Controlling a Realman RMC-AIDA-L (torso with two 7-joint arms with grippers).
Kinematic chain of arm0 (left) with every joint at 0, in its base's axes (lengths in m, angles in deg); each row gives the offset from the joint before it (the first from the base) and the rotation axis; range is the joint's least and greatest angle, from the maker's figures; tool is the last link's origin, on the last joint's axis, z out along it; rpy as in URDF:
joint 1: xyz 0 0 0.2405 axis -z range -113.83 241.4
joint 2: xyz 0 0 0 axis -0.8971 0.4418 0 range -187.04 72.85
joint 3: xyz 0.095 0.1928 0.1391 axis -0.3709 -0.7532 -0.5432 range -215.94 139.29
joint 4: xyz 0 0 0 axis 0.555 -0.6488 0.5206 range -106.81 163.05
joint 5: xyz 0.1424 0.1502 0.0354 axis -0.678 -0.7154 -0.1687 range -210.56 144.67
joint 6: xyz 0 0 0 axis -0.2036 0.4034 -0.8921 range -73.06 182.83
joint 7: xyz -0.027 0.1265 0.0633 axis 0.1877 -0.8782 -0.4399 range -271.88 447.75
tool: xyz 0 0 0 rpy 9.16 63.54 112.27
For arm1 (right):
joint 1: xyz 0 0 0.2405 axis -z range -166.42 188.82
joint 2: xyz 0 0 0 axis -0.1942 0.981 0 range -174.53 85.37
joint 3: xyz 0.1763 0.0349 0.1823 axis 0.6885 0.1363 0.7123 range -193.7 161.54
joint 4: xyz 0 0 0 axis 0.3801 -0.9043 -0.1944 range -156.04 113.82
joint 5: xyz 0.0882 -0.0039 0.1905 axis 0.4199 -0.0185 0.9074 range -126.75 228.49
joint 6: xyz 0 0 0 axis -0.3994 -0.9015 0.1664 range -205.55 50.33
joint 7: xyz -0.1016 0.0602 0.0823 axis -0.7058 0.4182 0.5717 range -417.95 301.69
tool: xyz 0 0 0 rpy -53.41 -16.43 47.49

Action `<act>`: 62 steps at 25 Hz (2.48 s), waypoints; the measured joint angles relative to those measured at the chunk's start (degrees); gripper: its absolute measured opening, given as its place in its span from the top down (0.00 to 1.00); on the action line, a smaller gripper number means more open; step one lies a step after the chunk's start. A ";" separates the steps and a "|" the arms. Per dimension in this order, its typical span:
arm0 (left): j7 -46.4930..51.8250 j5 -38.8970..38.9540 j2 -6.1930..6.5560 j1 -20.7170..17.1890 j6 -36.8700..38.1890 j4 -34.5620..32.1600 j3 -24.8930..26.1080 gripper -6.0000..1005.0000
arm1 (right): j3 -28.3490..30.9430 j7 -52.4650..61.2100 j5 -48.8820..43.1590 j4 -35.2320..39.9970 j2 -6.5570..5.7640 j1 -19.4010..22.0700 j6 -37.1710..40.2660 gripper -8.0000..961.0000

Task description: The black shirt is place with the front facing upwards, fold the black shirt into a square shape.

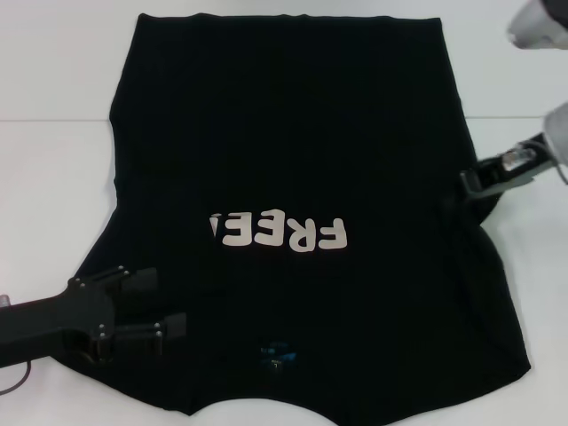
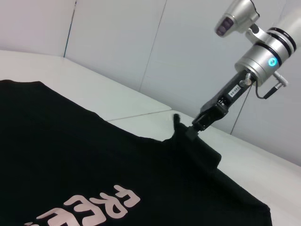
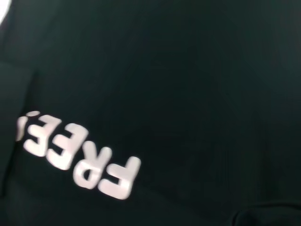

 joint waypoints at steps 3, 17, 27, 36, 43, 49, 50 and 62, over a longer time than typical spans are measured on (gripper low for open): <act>0.35 0.00 0.01 0.03 0.00 0.00 0.00 0.06 | -1.01 -0.01 -0.12 -1.06 0.69 -1.46 -0.90 0.95; 1.29 0.33 -0.01 -0.15 0.27 0.58 0.21 0.06 | -2.99 -4.97 10.05 -2.86 1.18 0.19 -2.71 0.84; 15.52 1.40 2.32 1.47 0.73 2.96 0.44 0.06 | 1.71 -25.81 29.30 -2.98 0.73 12.36 0.50 0.49; 44.28 0.75 8.16 2.02 1.67 2.55 0.50 0.06 | 1.90 -70.48 44.08 -5.19 6.57 27.13 6.76 0.14; 64.97 -8.41 13.96 1.96 2.14 -0.10 4.10 0.06 | 1.59 -87.49 48.80 -15.96 6.60 27.10 5.80 0.06; 72.02 -18.93 13.95 4.52 0.83 -1.85 3.78 0.06 | -0.17 -93.02 48.66 -17.21 6.68 26.79 6.12 0.06; 72.46 -20.92 13.65 5.25 -0.01 -1.73 3.65 0.06 | -0.66 -93.46 48.67 -17.25 6.69 26.75 6.14 0.06; 72.32 -23.68 12.77 5.96 -6.61 0.81 3.61 0.06 | -1.40 -95.18 48.89 -17.77 6.75 26.68 6.27 0.06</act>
